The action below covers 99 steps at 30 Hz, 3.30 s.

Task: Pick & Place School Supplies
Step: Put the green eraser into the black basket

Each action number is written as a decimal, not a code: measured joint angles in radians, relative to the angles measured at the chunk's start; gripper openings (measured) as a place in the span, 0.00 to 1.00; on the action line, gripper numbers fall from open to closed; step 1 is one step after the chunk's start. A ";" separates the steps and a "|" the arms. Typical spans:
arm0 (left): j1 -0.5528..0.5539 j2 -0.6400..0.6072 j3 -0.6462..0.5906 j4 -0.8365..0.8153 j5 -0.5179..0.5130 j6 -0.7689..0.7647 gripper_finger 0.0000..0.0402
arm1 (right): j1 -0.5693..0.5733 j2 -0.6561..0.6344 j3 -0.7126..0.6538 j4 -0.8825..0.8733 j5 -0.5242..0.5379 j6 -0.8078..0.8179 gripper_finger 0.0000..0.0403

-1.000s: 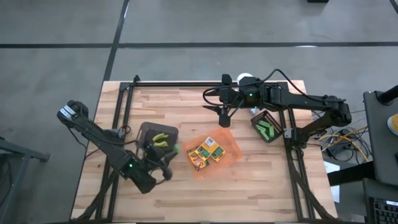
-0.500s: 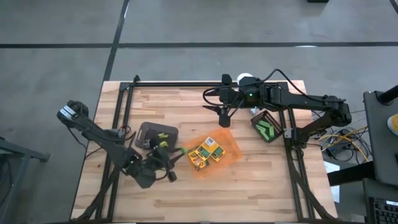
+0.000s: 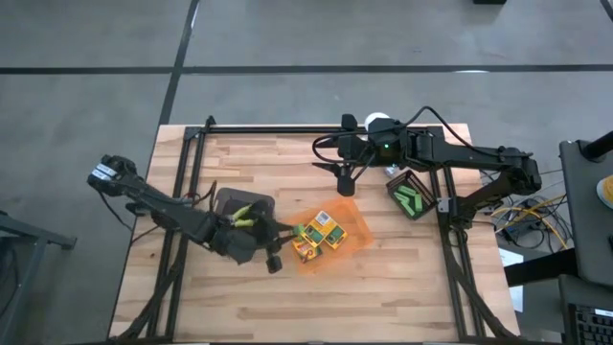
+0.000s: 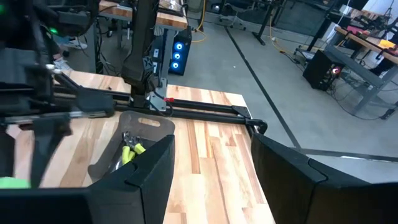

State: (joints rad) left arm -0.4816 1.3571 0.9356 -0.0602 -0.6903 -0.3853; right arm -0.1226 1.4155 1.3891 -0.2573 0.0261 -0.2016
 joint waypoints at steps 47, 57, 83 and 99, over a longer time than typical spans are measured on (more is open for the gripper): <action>0.539 -0.159 -0.001 0.115 0.678 0.241 0.22 | 0.002 0.001 -0.004 -0.105 -0.236 -0.026 0.51; 0.539 -0.161 0.001 0.183 0.681 0.281 0.22 | 0.002 0.045 -0.005 -0.095 -0.235 0.015 0.51; 0.554 -0.160 0.000 0.122 0.700 0.281 0.22 | 0.019 0.099 -0.005 0.037 -0.243 0.011 0.50; 0.555 -0.160 -0.001 0.122 0.719 0.285 0.22 | 0.020 0.099 -0.004 0.030 -0.244 0.058 0.20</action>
State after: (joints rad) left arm 0.0734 1.1969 0.9348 0.0620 0.0288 -0.0998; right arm -0.1024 1.5143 1.3849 -0.2276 -0.2176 -0.1437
